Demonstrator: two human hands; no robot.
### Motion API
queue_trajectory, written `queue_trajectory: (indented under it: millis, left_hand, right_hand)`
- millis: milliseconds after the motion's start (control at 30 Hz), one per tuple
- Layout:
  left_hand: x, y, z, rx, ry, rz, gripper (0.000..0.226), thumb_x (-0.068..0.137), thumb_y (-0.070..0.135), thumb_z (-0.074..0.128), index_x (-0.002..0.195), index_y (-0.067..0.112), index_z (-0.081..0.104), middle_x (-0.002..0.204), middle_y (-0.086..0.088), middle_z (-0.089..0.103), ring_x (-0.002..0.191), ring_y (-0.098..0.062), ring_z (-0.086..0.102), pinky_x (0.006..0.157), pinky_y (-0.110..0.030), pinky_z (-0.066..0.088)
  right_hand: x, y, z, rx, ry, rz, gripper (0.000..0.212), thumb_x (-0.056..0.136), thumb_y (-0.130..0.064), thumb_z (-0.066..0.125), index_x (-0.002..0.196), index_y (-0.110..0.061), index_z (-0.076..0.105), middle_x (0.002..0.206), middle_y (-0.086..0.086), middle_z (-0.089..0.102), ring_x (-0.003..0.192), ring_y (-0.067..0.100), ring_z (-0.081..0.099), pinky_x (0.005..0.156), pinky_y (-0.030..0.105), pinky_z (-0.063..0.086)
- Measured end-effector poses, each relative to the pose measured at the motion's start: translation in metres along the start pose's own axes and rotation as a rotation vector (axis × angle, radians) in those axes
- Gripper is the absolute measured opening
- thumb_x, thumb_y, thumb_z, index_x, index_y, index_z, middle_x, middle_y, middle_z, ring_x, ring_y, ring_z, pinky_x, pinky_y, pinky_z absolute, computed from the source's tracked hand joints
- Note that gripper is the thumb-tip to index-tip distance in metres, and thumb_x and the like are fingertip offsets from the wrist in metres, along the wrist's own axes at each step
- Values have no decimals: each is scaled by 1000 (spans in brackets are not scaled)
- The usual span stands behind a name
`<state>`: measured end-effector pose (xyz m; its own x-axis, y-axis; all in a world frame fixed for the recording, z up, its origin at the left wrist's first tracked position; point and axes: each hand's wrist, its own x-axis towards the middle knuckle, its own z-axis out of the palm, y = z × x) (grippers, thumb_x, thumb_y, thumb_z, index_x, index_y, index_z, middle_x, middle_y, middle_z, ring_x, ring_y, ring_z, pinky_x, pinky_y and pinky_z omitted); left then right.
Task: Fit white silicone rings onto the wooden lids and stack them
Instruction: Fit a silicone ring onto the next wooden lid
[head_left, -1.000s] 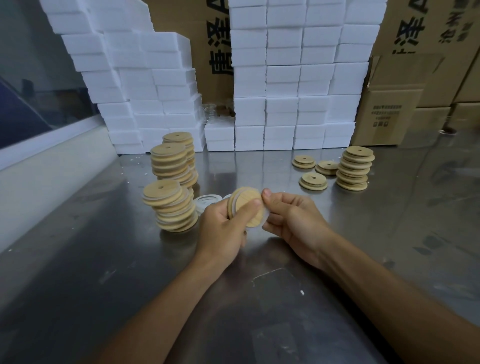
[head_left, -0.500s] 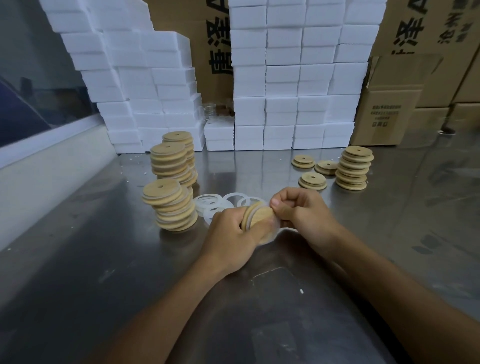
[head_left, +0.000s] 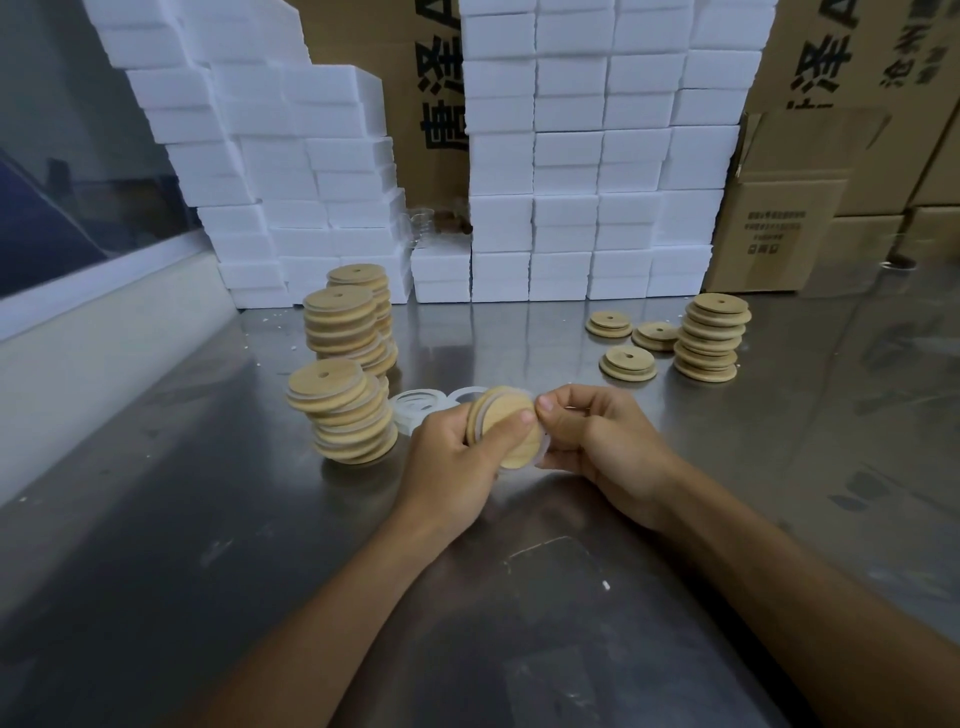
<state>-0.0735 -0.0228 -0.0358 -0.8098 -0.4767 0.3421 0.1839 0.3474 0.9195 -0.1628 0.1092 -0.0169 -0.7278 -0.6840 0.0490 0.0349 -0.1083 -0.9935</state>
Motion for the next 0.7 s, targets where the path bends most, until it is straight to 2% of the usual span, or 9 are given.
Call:
queue_trajectory:
  millis: [133, 200, 367, 533, 633, 700]
  left_hand:
    - [-1, 1, 1, -64, -21, -9, 28, 88, 32, 69, 82, 6, 71, 56, -6, 58, 42, -8, 49, 42, -16, 37]
    - [-1, 1, 1, -87, -17, -22, 28, 88, 33, 69, 82, 7, 72, 57, -9, 58, 42, -10, 49, 41, -16, 37]
    - [1, 1, 1, -122, 26, -28, 18, 88, 33, 70, 83, 16, 74, 58, 3, 62, 45, -5, 51, 43, -15, 39]
    - [0, 0, 3, -57, 15, -15, 16, 87, 36, 71, 79, 22, 71, 49, 9, 58, 44, -3, 51, 42, -12, 38]
    - [1, -1, 3, -21, 44, -15, 14, 85, 37, 73, 83, 24, 70, 55, 13, 61, 49, -1, 54, 45, -15, 39]
    - [3, -4, 1, 70, 138, 26, 17, 81, 36, 78, 88, 26, 66, 66, 14, 63, 56, -2, 55, 52, -18, 42]
  right_hand:
    - [0, -2, -1, 70, 25, 41, 27, 96, -11, 59, 71, -14, 68, 69, 6, 69, 62, 12, 67, 59, 23, 55]
    - [0, -1, 0, 75, 26, 29, 25, 95, -12, 60, 72, -14, 69, 69, 5, 68, 62, 11, 66, 58, 21, 54]
    - [0, 0, 4, 61, -24, -8, 30, 96, -25, 61, 69, -21, 74, 77, 5, 71, 72, 12, 69, 65, 22, 54]
    - [2, 1, 0, 61, -46, 2, 30, 98, -26, 57, 75, -17, 73, 84, 8, 72, 77, 13, 69, 68, 23, 54]
    - [1, 3, 2, 40, -5, -27, 32, 98, -24, 58, 71, -17, 72, 76, 5, 71, 71, 11, 67, 65, 23, 55]
    - [1, 6, 6, -31, 81, -98, 25, 96, -21, 62, 74, -15, 70, 72, 6, 71, 67, 12, 66, 61, 23, 54]
